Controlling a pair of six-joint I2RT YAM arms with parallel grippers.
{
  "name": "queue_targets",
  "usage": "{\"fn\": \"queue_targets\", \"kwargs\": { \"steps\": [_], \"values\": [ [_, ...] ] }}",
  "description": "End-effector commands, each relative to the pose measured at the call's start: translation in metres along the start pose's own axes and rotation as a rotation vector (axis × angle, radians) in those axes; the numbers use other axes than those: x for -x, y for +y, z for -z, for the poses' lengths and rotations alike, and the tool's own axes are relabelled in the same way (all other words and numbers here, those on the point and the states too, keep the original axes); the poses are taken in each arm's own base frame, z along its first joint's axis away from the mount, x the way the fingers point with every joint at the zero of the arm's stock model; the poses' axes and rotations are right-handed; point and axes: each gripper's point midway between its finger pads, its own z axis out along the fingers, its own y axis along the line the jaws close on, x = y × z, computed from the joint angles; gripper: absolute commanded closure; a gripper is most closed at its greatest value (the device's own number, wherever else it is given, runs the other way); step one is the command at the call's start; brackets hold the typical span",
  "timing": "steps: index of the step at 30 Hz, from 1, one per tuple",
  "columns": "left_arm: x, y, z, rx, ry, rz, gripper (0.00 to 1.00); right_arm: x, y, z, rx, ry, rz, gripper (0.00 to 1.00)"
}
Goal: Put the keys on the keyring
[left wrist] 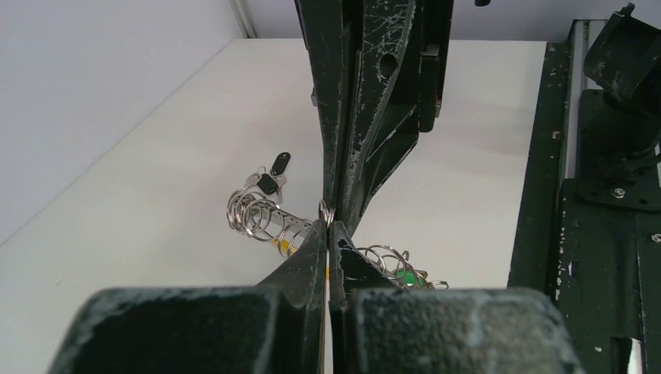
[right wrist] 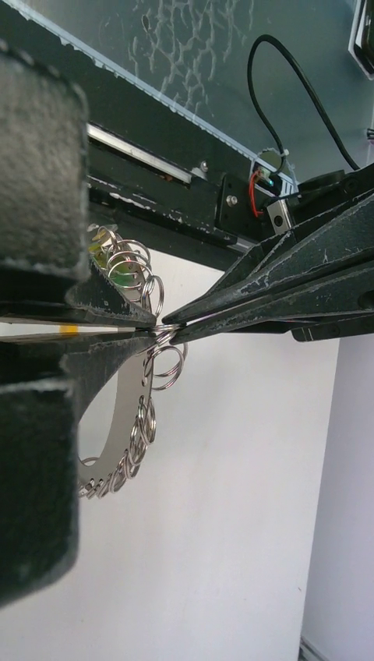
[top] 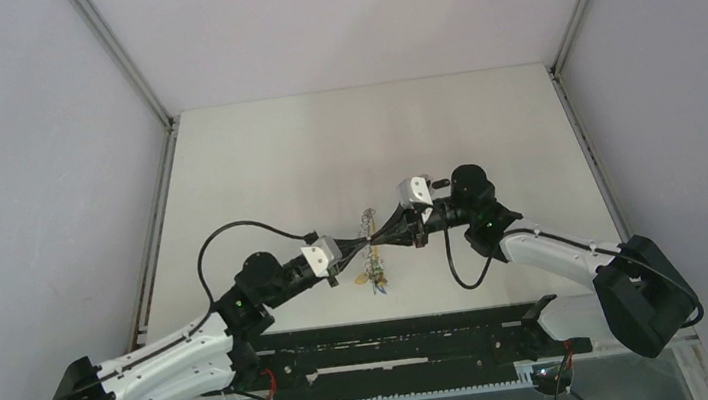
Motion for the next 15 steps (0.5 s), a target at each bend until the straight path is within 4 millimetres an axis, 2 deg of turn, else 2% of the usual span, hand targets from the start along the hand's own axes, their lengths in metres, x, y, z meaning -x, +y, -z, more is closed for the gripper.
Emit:
{"fn": "queue_targets", "kwargs": {
  "steps": [1, 2, 4, 6, 11, 15],
  "values": [
    [0.022, 0.006, 0.001, 0.036, -0.107, 0.015, 0.95, 0.009, 0.004, -0.002, 0.025, 0.002, 0.018, 1.0],
    [0.02, 0.008, 0.002, 0.053, -0.104, 0.025, 0.91, 0.008, 0.002, -0.001, 0.011, 0.012, 0.019, 1.0],
    [0.018, 0.015, 0.006, 0.104, -0.102, 0.052, 0.74, 0.006, -0.002, 0.003, -0.027, 0.046, 0.024, 1.0],
    [0.014, 0.023, 0.011, 0.16, -0.102, 0.088, 0.62, 0.004, -0.005, 0.007, -0.064, 0.095, 0.037, 1.0],
    [0.012, 0.03, 0.021, 0.225, -0.127, 0.156, 0.49, -0.005, -0.013, 0.015, -0.139, 0.232, 0.058, 1.0],
    [-0.003, 0.032, 0.021, 0.251, -0.087, 0.187, 0.49, -0.008, -0.017, 0.018, -0.162, 0.256, 0.058, 1.0]
  ]
}}
